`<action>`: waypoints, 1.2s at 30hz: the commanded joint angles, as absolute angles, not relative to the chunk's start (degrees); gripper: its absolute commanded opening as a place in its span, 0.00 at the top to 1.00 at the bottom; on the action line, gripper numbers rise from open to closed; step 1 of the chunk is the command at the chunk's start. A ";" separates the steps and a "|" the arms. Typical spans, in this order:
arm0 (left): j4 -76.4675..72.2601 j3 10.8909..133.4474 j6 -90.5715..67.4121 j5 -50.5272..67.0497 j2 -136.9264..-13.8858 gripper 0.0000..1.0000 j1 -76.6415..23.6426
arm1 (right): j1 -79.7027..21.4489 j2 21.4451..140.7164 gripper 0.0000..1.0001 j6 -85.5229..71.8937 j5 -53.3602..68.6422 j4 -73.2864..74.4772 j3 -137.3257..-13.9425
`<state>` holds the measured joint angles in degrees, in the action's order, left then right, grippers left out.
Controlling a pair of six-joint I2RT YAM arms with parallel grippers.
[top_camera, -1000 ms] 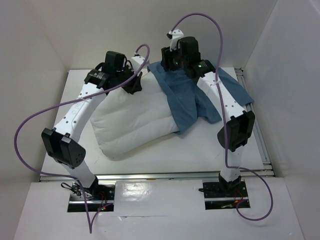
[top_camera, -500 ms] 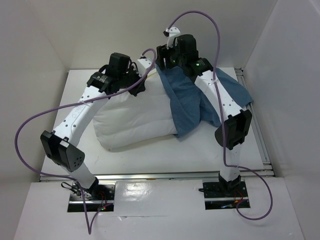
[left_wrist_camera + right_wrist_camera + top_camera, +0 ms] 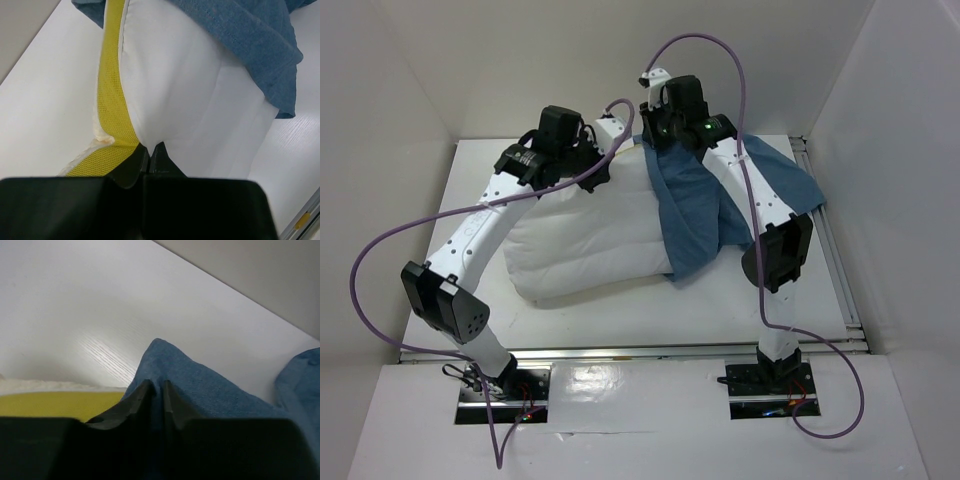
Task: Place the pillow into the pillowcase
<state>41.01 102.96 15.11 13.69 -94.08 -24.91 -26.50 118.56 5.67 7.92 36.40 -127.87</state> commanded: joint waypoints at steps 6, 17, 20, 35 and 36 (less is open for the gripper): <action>32.09 106.18 16.08 13.54 -92.11 1.00 -26.27 | -27.15 116.89 1.00 7.29 15.28 38.77 -126.65; 29.10 105.12 14.33 8.96 -93.34 1.00 -28.65 | -37.70 116.89 1.00 3.00 23.64 39.99 -134.30; 28.56 105.12 13.10 8.44 -93.34 1.00 -29.18 | -40.86 116.28 1.00 1.59 24.17 40.52 -134.30; 23.92 96.60 12.57 5.63 -89.74 1.00 -29.71 | -34.22 113.74 0.17 3.16 1.87 28.77 -129.55; 23.30 94.50 12.57 4.84 -89.74 1.00 -29.71 | -32.71 113.73 0.15 3.16 1.85 27.70 -129.55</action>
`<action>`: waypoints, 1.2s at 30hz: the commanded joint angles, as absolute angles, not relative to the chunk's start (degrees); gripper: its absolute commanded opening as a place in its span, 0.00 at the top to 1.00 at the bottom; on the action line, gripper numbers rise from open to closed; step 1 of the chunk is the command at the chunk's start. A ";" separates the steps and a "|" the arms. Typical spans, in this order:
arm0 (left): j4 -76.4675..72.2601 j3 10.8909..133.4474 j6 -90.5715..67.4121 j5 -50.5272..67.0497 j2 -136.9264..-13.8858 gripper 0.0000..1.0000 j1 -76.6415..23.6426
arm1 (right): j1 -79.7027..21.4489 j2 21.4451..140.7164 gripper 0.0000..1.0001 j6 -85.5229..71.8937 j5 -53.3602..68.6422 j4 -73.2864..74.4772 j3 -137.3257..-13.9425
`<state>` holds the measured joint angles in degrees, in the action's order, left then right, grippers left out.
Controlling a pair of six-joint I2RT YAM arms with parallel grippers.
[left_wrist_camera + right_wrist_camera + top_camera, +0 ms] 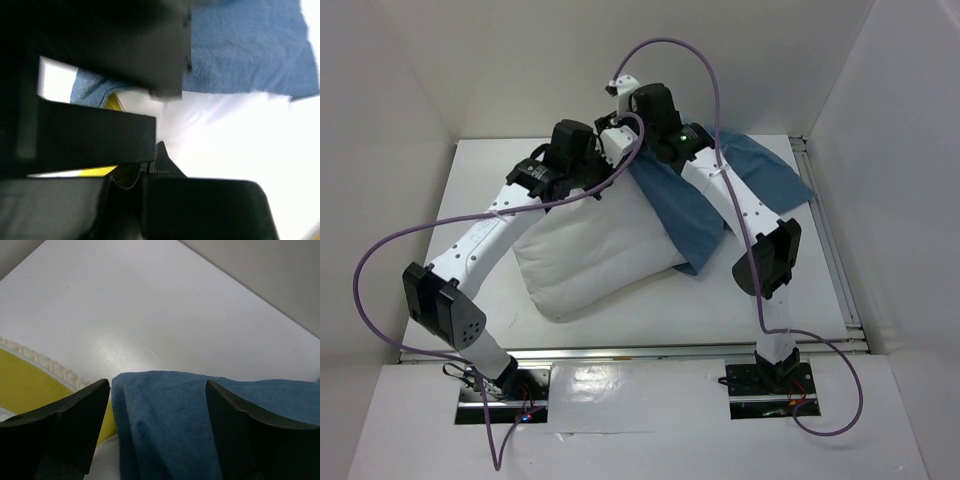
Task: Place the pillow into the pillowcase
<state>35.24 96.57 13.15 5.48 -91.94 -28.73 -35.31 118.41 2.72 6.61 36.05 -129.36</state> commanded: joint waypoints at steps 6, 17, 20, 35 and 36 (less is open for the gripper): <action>16.36 86.93 12.40 0.89 -91.40 1.00 -26.90 | -25.84 108.30 0.10 4.22 -0.17 22.60 -127.10; 24.33 115.92 7.29 -3.89 -119.18 0.18 -13.19 | -24.00 99.94 0.10 7.82 0.35 25.22 -113.22; 28.55 111.75 10.62 4.70 -112.00 0.17 -13.44 | -23.29 96.51 0.10 9.49 0.35 25.22 -106.39; 41.32 71.39 19.34 5.03 -75.77 0.15 -39.72 | -18.37 84.21 0.11 10.81 4.92 23.90 -84.29; 40.35 69.54 19.34 3.62 -75.76 0.15 -40.25 | -18.37 84.20 0.11 10.81 4.92 23.91 -83.68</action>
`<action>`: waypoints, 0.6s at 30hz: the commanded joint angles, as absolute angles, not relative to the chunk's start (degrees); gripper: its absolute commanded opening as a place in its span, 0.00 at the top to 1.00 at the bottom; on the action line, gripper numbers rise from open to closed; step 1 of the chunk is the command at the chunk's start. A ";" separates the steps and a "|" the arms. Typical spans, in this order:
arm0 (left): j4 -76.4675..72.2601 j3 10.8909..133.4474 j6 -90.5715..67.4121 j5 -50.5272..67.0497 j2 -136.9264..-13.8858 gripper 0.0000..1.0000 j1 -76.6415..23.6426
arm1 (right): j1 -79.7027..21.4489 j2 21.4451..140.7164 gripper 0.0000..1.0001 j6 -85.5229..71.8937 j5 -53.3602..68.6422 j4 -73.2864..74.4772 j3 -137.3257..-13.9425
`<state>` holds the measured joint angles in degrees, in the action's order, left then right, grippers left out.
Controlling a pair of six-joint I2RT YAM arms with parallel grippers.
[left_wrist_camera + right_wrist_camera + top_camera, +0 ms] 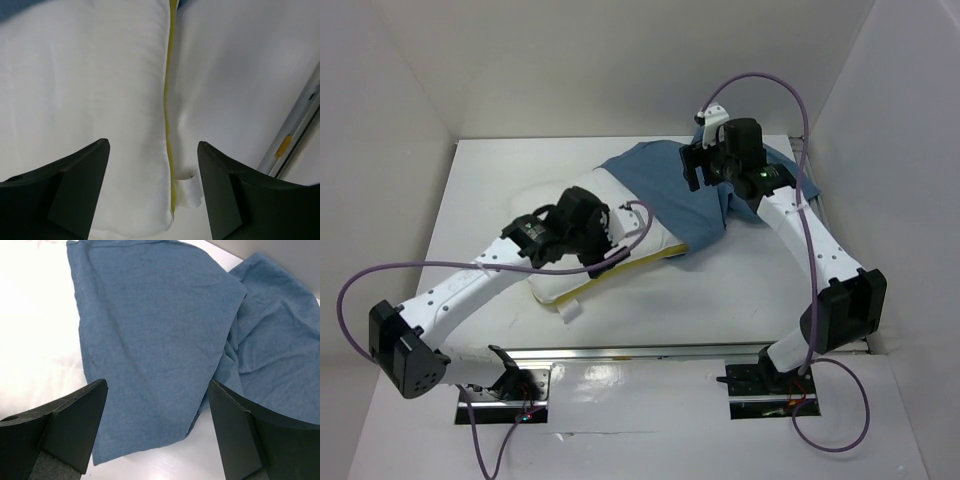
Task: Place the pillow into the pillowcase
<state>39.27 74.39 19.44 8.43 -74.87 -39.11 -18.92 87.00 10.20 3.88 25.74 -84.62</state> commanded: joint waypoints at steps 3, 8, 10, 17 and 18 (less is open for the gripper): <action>33.24 59.80 20.56 -6.29 -75.23 0.16 -41.92 | -18.37 83.67 0.11 10.81 5.45 24.43 -82.97; 23.73 52.30 25.30 -12.22 -75.23 0.16 -42.45 | -18.37 83.67 0.11 10.81 5.45 25.49 -81.91; 19.44 49.49 26.97 -13.53 -75.23 0.14 -43.15 | -18.37 83.67 0.11 10.81 5.45 26.01 -81.91; 10.82 47.02 28.30 -16.62 -80.85 0.13 -43.86 | -18.37 83.67 0.11 9.58 5.98 26.54 -80.77; 10.81 47.02 28.30 -16.00 -81.56 0.13 -43.86 | -18.37 83.67 0.11 9.58 5.98 26.54 -80.77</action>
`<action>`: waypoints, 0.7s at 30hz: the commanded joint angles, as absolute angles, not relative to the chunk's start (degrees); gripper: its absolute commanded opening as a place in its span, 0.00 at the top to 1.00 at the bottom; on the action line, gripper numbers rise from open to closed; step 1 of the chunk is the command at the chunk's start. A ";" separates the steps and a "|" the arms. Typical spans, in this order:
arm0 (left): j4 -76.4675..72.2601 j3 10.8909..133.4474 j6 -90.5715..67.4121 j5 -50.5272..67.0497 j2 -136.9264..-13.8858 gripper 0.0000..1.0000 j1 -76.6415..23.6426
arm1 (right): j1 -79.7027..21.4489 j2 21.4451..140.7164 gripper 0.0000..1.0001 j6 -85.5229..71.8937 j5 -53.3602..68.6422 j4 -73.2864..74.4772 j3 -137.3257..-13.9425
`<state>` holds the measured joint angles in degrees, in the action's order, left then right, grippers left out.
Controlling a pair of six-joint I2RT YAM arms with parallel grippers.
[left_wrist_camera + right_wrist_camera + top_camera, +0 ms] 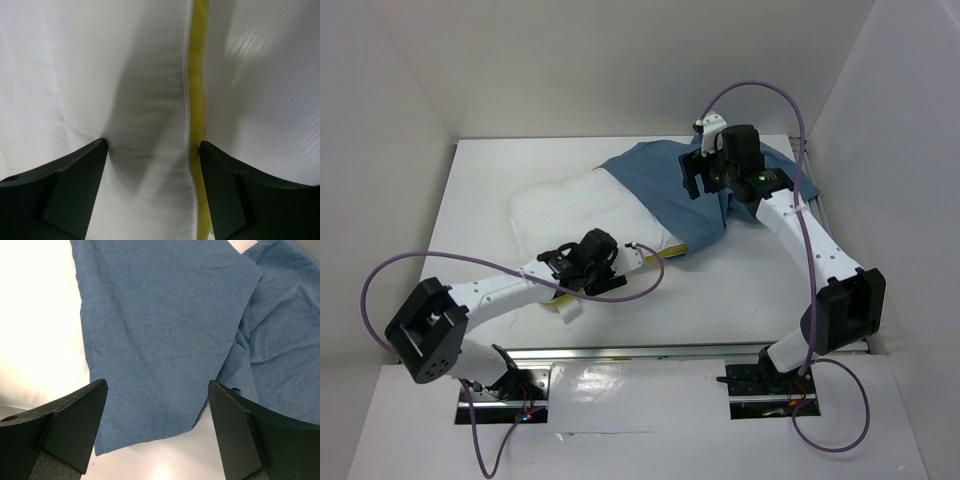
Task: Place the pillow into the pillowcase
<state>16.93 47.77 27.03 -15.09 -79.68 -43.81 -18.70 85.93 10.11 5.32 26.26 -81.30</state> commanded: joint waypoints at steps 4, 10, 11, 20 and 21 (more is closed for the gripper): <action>9.23 47.72 28.30 -12.93 -85.86 0.12 -43.86 | -18.37 84.90 0.11 9.58 6.50 28.38 -81.38; 10.72 51.06 25.14 -9.85 -91.66 0.76 -42.54 | -18.37 84.90 0.11 9.58 7.03 32.16 -81.39; 11.51 51.85 25.14 -9.84 -92.19 0.87 -42.54 | -18.37 84.29 0.11 9.58 6.51 32.17 -80.69; 23.09 69.81 16.01 -1.88 -92.37 1.00 -38.50 | -18.37 74.89 0.11 9.59 10.63 32.26 -72.87; 25.03 72.83 14.69 -0.19 -92.37 1.00 -37.80 | -18.37 74.36 0.11 9.58 10.63 32.26 -72.17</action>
<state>21.37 62.81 20.62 -9.15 -92.88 -39.59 -18.70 78.98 9.96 8.23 33.52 -72.64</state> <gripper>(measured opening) 0.066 0.888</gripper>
